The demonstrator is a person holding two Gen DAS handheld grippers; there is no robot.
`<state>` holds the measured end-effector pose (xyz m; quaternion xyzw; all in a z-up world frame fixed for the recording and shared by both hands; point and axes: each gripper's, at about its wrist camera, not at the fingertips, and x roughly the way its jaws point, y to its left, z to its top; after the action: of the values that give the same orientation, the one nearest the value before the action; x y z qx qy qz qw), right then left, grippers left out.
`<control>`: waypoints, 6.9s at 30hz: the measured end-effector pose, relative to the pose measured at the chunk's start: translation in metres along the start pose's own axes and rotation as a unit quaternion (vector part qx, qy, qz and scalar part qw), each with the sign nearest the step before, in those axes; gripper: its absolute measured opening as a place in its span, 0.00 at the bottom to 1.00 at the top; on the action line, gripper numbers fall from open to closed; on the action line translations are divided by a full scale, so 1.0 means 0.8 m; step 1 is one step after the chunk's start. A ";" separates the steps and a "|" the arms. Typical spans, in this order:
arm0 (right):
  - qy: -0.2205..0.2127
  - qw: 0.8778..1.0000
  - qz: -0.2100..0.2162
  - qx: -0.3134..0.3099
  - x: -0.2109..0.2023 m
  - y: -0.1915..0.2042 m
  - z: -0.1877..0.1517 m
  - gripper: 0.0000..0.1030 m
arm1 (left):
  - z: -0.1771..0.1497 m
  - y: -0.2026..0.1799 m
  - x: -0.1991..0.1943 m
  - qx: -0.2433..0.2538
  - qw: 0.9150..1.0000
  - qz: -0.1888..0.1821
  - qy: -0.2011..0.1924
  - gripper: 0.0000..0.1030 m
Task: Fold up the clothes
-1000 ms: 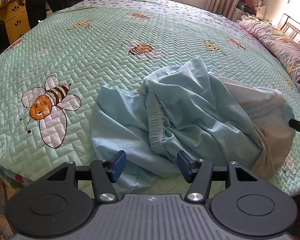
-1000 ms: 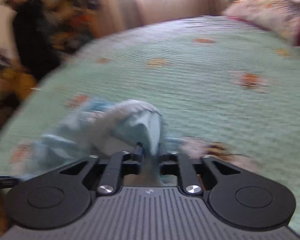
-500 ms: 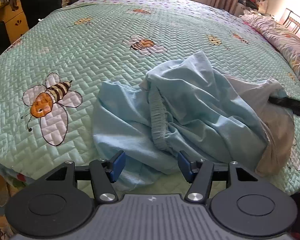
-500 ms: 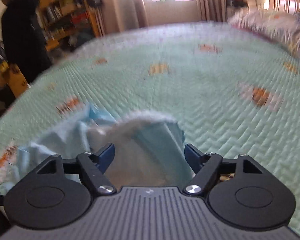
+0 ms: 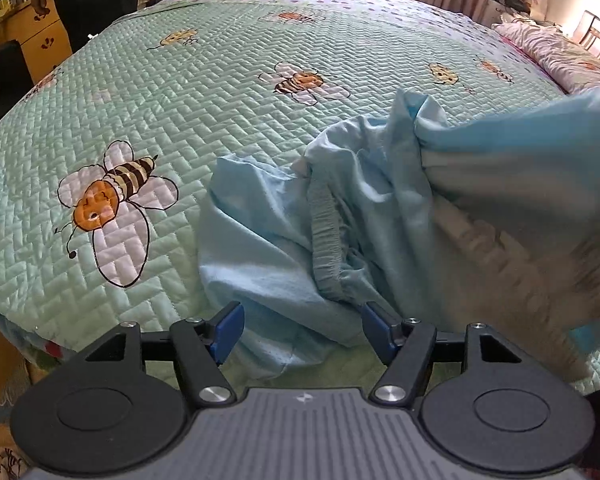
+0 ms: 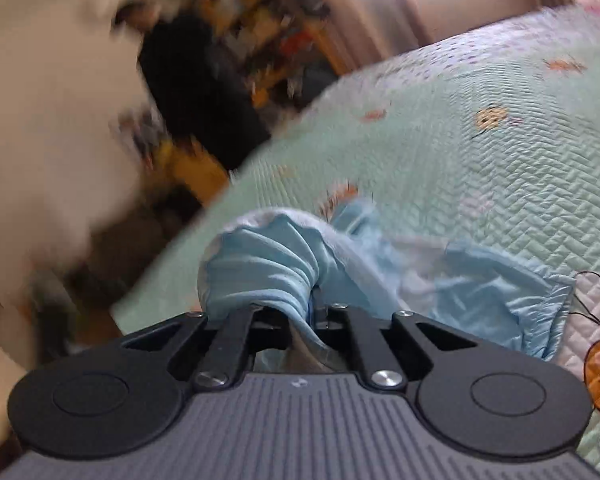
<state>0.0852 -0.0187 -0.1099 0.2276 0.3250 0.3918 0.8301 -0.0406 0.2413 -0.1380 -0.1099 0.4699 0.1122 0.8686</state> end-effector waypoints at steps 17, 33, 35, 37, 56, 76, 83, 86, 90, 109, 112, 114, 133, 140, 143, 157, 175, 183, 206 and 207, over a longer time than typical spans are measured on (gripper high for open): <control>-0.189 0.967 0.014 0.171 -0.134 -0.074 0.068 0.09 | -0.005 -0.003 -0.004 0.006 1.000 -0.012 -0.010 0.66; -0.156 0.978 0.084 0.109 -0.056 0.028 0.158 0.09 | -0.008 0.029 -0.008 -0.028 0.999 -0.011 -0.016 0.66; -0.161 0.978 0.096 0.097 -0.045 0.046 0.178 0.09 | -0.008 0.034 -0.008 -0.033 0.999 -0.010 -0.017 0.66; -0.174 0.974 0.112 0.090 -0.037 0.062 0.202 0.09 | -0.008 0.038 -0.008 -0.038 0.999 -0.010 -0.018 0.66; 0.044 0.992 -0.105 0.051 -0.023 -0.073 0.075 0.19 | -0.006 0.034 -0.003 -0.034 0.999 -0.010 -0.014 0.66; -0.023 0.988 -0.149 0.036 -0.048 -0.067 0.042 0.52 | -0.011 0.016 0.004 -0.010 1.000 -0.003 -0.004 0.75; 0.000 0.975 -0.207 -0.078 -0.009 -0.041 0.029 0.65 | -0.011 0.015 0.012 -0.009 1.000 -0.001 0.005 0.77; 0.009 0.973 -0.212 -0.091 0.007 -0.040 0.026 0.65 | -0.011 0.015 0.016 -0.009 1.000 -0.001 0.008 0.77; 0.021 0.969 -0.220 -0.108 0.034 -0.043 0.019 0.65 | -0.012 0.011 0.018 -0.005 1.000 0.000 0.011 0.77; -0.153 0.977 -0.126 0.071 -0.072 -0.083 0.050 0.12 | -0.010 -0.001 0.007 0.023 1.000 -0.001 -0.008 0.77; -0.196 0.968 -0.111 0.108 -0.119 -0.095 0.054 0.12 | -0.008 -0.019 0.003 0.055 0.998 -0.002 -0.022 0.77; -0.204 0.961 -0.142 0.124 -0.139 -0.108 0.050 0.12 | -0.009 -0.040 0.004 0.093 0.995 0.002 -0.032 0.77; -0.163 0.940 -0.264 0.142 -0.199 -0.167 -0.010 0.47 | 0.032 -0.221 0.084 0.417 0.890 0.002 -0.182 0.75; -0.176 0.938 -0.249 0.167 -0.218 -0.190 -0.019 0.47 | 0.022 -0.259 0.099 0.467 0.864 -0.012 -0.188 0.74; -0.178 0.937 -0.245 0.177 -0.220 -0.197 -0.026 0.47 | 0.028 -0.269 0.106 0.475 0.859 0.000 -0.191 0.74; -0.168 0.942 -0.233 0.175 -0.204 -0.186 -0.044 0.47 | 0.080 -0.269 0.099 0.381 0.907 -0.074 -0.163 0.06; -0.092 0.978 -0.178 0.067 -0.134 -0.107 -0.048 0.47 | 0.071 -0.101 -0.164 0.135 0.930 -0.039 -0.340 0.05; -0.029 0.980 -0.186 -0.061 -0.092 -0.043 -0.065 0.63 | 0.050 -0.098 -0.081 0.126 0.963 -0.041 -0.236 0.05; 0.044 0.943 -0.187 -0.272 -0.028 0.061 -0.126 0.69 | 0.037 -0.059 -0.058 0.094 0.975 -0.034 -0.196 0.09; 0.046 0.942 -0.186 -0.274 -0.027 0.062 -0.127 0.69 | 0.038 -0.060 -0.058 0.094 0.975 -0.035 -0.196 0.10</control>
<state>-0.0234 0.0059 -0.1402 -0.0915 0.2790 0.3142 0.9028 -0.0274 0.2006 -0.0788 -0.0202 0.2945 0.0567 0.9537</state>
